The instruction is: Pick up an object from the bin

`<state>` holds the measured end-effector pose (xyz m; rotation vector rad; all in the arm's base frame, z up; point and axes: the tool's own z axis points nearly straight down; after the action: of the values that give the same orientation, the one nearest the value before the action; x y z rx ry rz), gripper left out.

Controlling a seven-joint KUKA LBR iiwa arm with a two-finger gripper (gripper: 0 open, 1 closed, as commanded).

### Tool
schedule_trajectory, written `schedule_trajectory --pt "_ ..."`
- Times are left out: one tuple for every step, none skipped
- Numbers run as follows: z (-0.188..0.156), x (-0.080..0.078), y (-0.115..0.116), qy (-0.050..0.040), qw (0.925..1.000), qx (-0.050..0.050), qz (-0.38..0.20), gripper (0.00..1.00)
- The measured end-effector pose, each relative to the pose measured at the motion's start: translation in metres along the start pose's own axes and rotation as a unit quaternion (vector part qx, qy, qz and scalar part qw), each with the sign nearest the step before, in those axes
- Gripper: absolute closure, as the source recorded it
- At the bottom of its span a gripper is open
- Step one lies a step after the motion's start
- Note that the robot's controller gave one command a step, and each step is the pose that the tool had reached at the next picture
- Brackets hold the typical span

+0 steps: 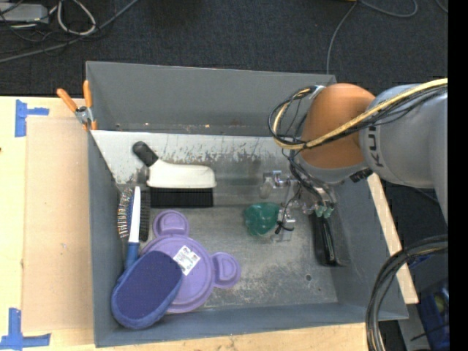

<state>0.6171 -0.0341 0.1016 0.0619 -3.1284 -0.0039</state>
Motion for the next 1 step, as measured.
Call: schedule_trajectory --pt "0.0338 0.0077 0.0200 -0.0091 0.9999 0.000 0.010 0.00"
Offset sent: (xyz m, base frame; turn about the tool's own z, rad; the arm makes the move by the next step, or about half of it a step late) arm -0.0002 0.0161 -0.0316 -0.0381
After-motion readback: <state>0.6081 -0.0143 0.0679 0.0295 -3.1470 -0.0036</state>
